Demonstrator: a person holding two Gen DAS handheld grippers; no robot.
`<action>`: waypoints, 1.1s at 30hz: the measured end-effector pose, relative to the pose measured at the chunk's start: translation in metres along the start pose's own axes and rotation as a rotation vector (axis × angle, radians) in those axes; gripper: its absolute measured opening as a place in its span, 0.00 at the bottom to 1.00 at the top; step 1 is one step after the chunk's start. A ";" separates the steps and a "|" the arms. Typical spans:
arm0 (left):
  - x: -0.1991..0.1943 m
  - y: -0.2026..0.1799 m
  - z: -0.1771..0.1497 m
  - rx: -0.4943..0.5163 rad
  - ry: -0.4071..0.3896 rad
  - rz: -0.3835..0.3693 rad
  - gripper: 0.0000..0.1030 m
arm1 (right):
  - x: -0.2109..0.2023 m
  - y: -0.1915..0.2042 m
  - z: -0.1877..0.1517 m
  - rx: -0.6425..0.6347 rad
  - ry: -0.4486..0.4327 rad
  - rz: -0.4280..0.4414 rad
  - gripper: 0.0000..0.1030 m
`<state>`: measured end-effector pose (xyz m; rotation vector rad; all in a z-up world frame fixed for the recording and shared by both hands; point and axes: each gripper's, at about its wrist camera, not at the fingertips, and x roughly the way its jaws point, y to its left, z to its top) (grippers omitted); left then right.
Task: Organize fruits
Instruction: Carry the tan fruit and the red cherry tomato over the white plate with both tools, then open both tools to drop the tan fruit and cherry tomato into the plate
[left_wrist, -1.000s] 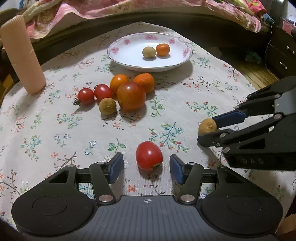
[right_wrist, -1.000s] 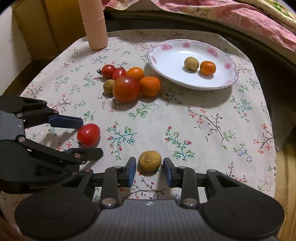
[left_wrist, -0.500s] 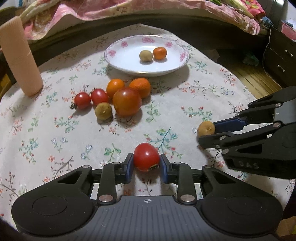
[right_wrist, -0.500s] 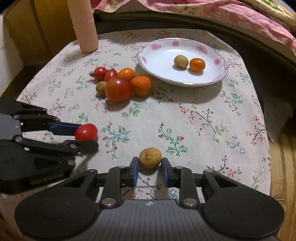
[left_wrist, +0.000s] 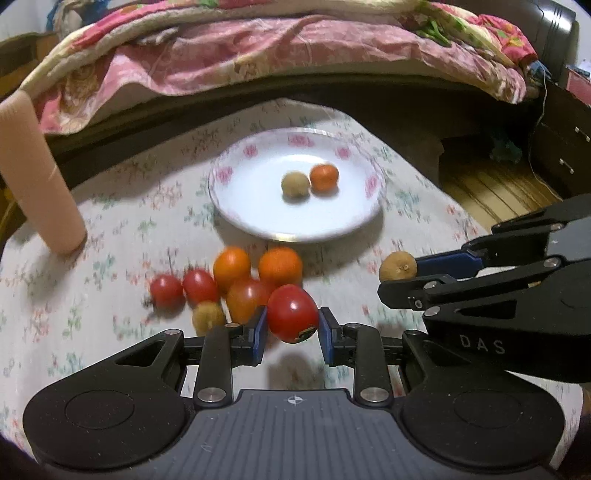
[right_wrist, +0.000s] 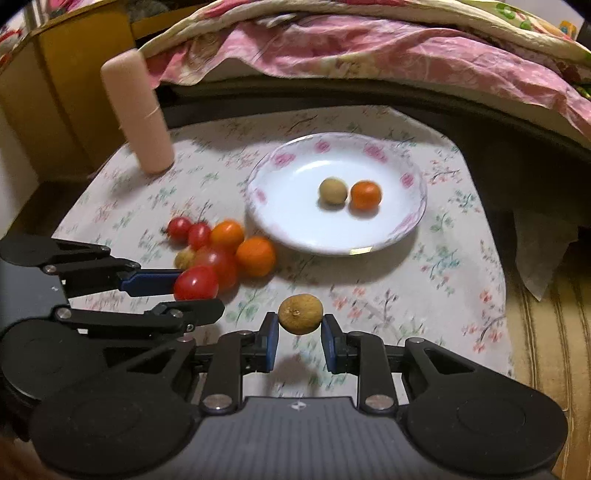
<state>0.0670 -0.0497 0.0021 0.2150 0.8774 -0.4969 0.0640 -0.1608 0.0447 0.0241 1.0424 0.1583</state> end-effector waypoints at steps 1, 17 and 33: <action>0.002 0.001 0.004 -0.004 -0.005 0.000 0.35 | 0.001 -0.003 0.004 0.006 -0.004 0.001 0.28; 0.041 0.017 0.045 -0.024 -0.027 0.007 0.34 | 0.038 -0.031 0.049 0.051 -0.031 -0.003 0.28; 0.066 0.020 0.055 -0.018 -0.048 -0.002 0.37 | 0.068 -0.047 0.058 0.071 -0.031 -0.028 0.29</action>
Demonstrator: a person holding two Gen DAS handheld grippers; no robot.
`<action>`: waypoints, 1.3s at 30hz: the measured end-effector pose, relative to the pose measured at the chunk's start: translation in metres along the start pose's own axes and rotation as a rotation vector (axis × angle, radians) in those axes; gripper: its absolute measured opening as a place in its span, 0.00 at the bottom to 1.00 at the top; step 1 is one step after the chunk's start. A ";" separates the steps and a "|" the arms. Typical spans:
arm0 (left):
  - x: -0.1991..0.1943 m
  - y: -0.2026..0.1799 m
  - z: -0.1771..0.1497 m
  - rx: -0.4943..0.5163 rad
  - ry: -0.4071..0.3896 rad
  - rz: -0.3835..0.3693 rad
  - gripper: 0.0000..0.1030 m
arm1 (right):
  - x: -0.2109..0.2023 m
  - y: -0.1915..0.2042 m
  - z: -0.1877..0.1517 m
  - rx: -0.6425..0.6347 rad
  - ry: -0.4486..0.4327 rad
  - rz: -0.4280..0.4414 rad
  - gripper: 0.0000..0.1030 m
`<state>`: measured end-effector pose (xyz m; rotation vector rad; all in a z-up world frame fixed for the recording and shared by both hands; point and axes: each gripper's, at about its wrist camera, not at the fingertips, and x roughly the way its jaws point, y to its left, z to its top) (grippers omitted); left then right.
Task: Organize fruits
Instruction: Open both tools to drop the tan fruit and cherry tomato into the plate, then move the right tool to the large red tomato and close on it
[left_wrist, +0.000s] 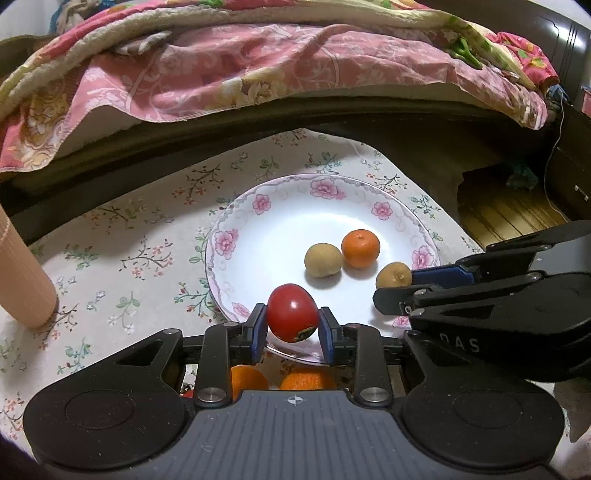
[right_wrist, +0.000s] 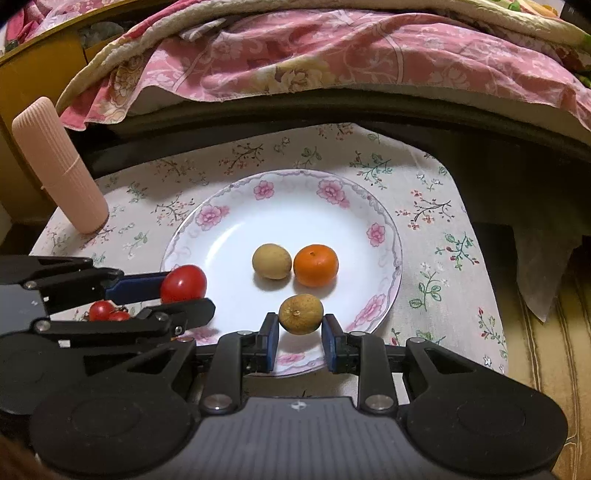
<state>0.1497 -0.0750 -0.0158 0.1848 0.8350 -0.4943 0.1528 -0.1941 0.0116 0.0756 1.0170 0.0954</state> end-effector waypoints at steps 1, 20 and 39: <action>0.000 0.000 0.000 0.003 0.000 0.000 0.37 | 0.001 0.000 0.000 0.000 -0.001 -0.001 0.29; -0.019 0.011 -0.003 -0.014 -0.008 0.052 0.51 | -0.014 -0.006 0.007 0.032 -0.050 -0.016 0.30; -0.083 0.010 -0.058 -0.053 0.052 0.035 0.59 | -0.041 0.043 -0.022 -0.070 -0.024 0.104 0.31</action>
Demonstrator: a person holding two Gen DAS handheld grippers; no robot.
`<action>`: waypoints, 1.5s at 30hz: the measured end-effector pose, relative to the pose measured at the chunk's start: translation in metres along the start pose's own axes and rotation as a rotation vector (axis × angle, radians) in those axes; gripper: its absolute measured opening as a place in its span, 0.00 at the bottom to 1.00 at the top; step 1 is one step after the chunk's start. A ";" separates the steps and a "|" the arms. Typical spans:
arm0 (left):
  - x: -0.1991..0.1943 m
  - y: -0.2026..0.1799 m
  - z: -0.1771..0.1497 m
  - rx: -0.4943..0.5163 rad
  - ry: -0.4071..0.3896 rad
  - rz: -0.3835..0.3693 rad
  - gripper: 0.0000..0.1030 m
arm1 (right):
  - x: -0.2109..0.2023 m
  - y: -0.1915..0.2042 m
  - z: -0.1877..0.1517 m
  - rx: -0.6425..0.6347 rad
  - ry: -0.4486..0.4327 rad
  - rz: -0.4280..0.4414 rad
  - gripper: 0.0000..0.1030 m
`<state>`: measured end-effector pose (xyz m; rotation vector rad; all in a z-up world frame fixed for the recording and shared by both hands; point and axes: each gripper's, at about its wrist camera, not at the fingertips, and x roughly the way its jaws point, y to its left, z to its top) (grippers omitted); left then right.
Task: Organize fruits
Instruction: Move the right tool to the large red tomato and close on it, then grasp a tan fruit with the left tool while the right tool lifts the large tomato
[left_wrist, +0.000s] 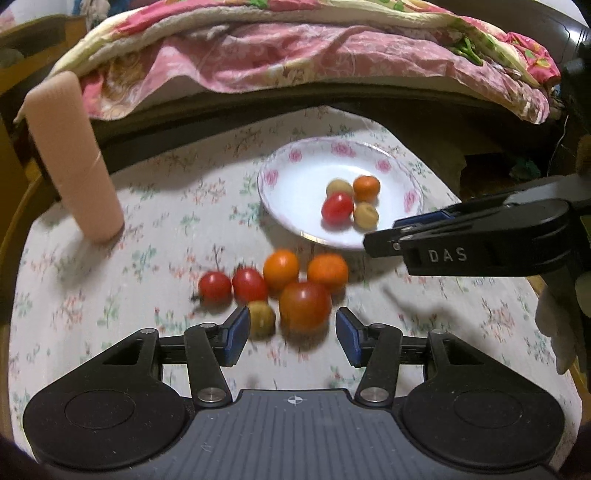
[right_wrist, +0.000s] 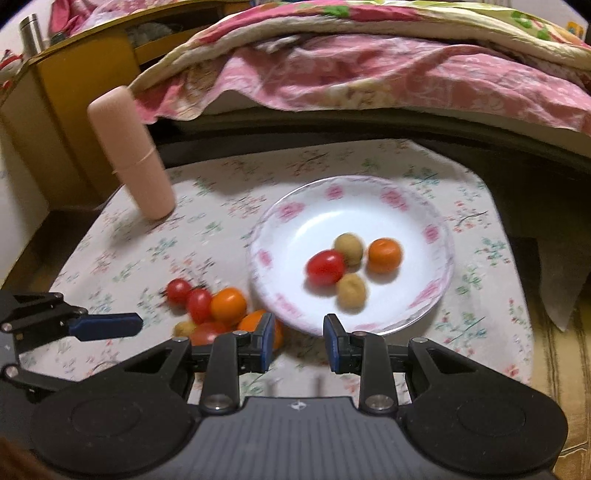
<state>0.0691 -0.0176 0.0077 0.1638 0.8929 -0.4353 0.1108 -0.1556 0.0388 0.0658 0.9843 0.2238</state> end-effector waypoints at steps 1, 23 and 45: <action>-0.001 -0.001 -0.002 0.003 0.002 -0.003 0.60 | -0.001 0.003 -0.002 -0.005 0.004 0.007 0.31; -0.004 0.020 -0.028 0.006 0.060 -0.033 0.65 | 0.037 0.042 -0.013 0.045 0.101 0.114 0.50; 0.032 0.030 -0.017 -0.008 0.040 0.007 0.58 | 0.014 0.018 -0.028 0.047 0.123 0.079 0.42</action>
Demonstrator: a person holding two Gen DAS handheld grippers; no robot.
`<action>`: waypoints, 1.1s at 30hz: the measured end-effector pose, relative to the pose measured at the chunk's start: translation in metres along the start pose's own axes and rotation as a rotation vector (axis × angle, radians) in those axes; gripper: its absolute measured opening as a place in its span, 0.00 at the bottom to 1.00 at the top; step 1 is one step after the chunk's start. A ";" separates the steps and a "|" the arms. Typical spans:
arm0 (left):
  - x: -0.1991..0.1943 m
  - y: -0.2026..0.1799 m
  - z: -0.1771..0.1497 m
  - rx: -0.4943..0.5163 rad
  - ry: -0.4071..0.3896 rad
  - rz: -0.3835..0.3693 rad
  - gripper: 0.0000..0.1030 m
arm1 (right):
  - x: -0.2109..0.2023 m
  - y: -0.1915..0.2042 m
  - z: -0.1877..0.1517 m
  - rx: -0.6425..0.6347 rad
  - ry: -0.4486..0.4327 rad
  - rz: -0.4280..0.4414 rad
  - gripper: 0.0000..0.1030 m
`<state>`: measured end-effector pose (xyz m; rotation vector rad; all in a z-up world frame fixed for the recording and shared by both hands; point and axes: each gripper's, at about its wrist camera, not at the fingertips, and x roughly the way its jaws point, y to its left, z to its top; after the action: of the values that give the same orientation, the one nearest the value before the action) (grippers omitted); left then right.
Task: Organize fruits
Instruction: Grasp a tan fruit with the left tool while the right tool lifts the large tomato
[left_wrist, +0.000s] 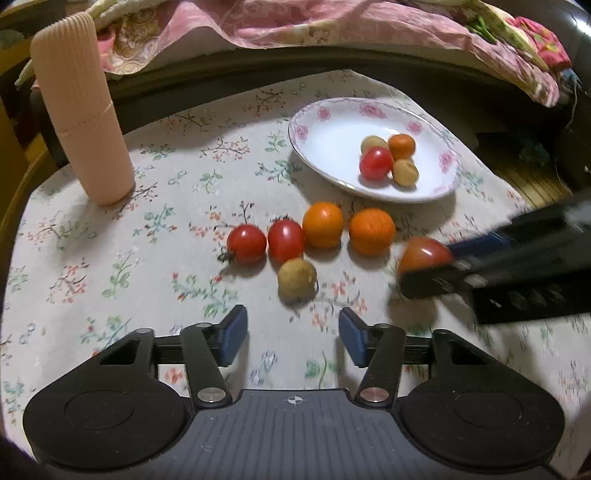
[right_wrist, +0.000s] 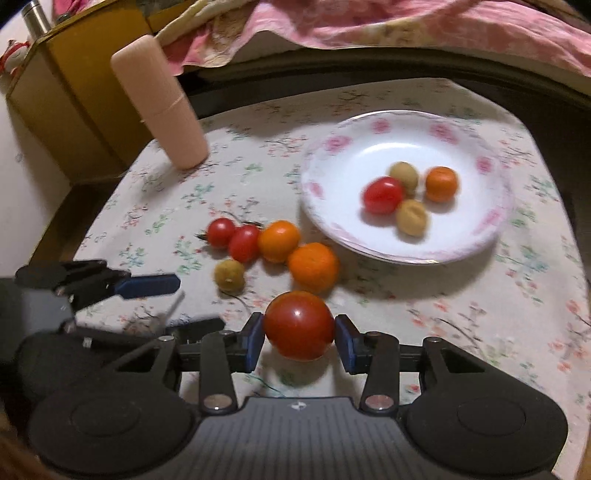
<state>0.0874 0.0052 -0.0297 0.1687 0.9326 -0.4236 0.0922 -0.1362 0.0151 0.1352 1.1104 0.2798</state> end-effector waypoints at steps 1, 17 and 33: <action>0.002 0.000 0.002 -0.008 -0.005 -0.004 0.57 | -0.002 -0.003 -0.002 0.003 0.001 -0.004 0.42; 0.022 -0.007 0.013 -0.028 -0.021 0.044 0.33 | 0.000 -0.014 -0.012 -0.030 0.024 -0.011 0.42; -0.026 -0.035 -0.030 0.044 0.035 -0.039 0.33 | -0.030 0.008 -0.061 -0.133 0.042 -0.038 0.42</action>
<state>0.0366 -0.0091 -0.0253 0.1991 0.9629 -0.4783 0.0238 -0.1392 0.0165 -0.0096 1.1311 0.3222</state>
